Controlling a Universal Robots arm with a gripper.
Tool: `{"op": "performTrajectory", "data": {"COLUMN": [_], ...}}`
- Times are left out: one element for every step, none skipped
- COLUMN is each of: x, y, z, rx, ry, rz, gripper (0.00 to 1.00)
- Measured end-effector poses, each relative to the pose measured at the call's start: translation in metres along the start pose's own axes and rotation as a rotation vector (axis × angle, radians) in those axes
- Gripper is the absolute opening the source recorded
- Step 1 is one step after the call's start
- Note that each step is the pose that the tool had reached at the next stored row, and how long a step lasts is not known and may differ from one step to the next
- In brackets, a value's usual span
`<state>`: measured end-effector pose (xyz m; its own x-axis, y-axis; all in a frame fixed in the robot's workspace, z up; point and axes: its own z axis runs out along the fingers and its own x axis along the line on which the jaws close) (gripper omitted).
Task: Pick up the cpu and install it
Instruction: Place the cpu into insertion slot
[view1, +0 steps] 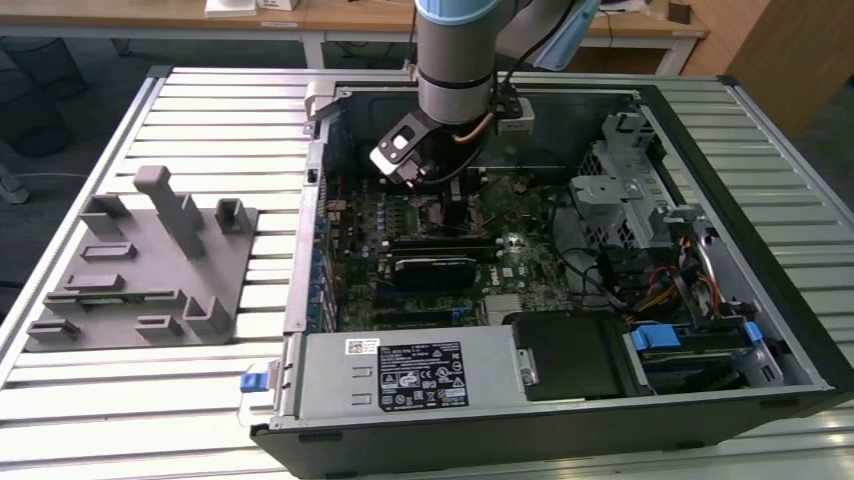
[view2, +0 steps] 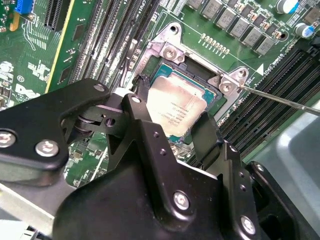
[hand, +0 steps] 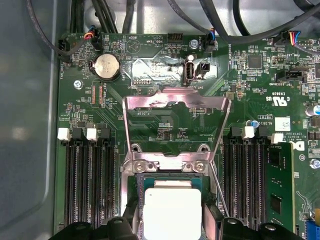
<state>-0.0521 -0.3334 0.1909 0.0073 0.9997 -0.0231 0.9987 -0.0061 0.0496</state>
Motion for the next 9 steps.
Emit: {"op": "performTrajectory", "data": {"x": [0.0, 0.0, 0.0, 0.0, 0.0, 0.0, 0.0, 0.0, 0.0], "y": [0.0, 0.0, -0.0001, -0.0001, -0.0002, -0.0003, -0.0003, -0.0002, -0.0002], "z": [0.0, 0.0, -0.0001, -0.0001, 0.0, 0.0, -0.0003, -0.0011, -0.0016], "rx": [0.0, 0.0001, 0.0001, 0.0001, 0.0001, 0.0001, 0.0, 0.0001, 0.0001], "ry": [0.0003, 0.0015, 0.0032, 0.0053, 0.0078, 0.0097, 0.0118, 0.0122, 0.0122], "rz": [0.0, 0.0, 0.0, 0.0, 0.0, 0.001, 0.001, 0.001, 0.001], "gripper": [0.61, 0.61, 0.61, 0.61, 0.61, 0.61, 0.61, 0.61, 0.61]}}
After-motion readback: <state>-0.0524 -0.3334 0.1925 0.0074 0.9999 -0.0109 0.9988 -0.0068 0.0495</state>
